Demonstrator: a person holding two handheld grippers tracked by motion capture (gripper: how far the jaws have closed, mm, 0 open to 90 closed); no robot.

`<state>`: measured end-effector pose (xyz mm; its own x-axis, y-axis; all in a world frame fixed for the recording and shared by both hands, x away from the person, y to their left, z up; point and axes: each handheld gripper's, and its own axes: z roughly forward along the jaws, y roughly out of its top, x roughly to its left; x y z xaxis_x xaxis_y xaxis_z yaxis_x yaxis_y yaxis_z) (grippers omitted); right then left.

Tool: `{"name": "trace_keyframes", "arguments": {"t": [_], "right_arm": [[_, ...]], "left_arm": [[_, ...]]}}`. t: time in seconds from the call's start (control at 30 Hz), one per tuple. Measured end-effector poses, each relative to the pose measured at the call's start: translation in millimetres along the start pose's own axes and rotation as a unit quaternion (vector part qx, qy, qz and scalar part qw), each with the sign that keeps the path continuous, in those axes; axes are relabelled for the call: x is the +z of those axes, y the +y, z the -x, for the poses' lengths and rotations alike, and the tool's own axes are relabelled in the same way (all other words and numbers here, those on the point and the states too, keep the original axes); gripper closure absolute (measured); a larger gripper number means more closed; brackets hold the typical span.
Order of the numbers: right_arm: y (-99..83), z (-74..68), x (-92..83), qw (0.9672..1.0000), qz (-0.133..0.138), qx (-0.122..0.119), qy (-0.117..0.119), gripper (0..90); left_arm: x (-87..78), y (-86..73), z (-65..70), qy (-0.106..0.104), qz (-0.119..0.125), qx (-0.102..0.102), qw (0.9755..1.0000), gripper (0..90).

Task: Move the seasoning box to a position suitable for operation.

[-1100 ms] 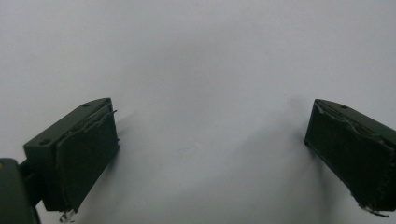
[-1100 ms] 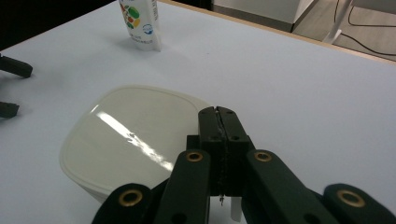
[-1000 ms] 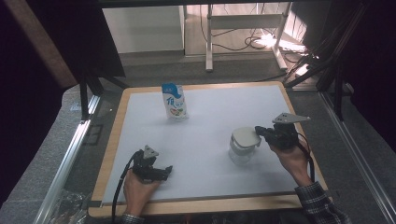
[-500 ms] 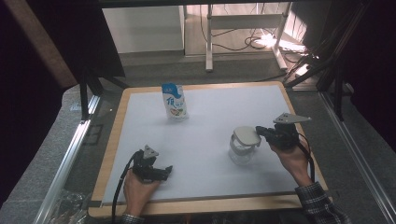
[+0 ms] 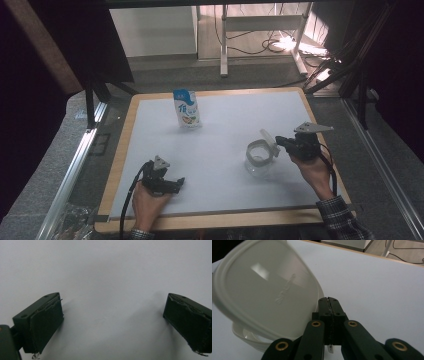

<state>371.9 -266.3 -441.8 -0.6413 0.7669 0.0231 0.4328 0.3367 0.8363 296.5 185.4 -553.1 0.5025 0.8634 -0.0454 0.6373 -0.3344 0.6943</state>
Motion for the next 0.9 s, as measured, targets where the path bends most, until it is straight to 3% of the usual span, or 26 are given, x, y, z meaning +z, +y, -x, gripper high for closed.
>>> {"name": "trace_keyframes", "arguments": {"t": [0.33,0.9], "right_arm": [[-9.0,5.0,3.3,0.9999,0.005,0.013,0.008,90.0],[-21.8,10.5,-0.8,0.9997,0.010,0.016,-0.013,87.7]], "left_arm": [[0.0,0.0,0.0,0.000,0.000,0.000,1.0000,2.1],[0.1,0.4,-0.2,-0.001,-0.002,-0.001,1.0000,2.1]]}}
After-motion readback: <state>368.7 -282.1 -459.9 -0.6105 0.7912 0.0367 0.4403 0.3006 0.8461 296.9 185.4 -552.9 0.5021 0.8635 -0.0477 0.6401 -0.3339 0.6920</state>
